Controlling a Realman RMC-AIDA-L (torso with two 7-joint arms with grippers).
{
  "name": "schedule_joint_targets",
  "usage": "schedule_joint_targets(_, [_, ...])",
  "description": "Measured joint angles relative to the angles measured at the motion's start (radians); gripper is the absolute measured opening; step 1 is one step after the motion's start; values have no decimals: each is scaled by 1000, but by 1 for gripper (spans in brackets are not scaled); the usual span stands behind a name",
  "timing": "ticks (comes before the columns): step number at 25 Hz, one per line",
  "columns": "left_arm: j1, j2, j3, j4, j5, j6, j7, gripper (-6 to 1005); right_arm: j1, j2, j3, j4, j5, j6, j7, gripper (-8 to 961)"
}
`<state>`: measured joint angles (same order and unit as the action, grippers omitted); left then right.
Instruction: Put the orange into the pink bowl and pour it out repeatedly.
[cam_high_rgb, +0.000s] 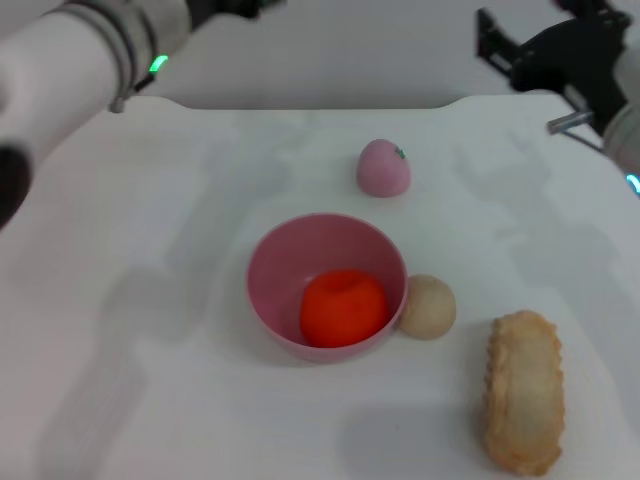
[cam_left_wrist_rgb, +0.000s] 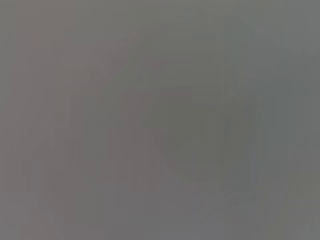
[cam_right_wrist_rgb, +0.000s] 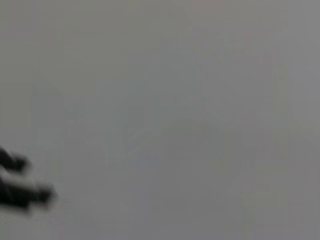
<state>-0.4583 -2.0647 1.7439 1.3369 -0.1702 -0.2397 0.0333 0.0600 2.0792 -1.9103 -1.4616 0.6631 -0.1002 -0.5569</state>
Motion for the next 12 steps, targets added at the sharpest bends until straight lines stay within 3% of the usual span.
schedule_joint_targets(4, [112, 0, -8, -97, -7, 402, -21, 820, -1, -1, -2, 114, 4, -160, 5, 803])
schedule_joint_targets(9, [133, 4, -37, -301, -20, 539, -93, 839, 22, -3, -29, 309, 9, -379, 20, 805])
schedule_joint_targets(12, [130, 4, -44, -347, -20, 565, -110, 840, 16, 0, -47, 374, 10, -523, 97, 805])
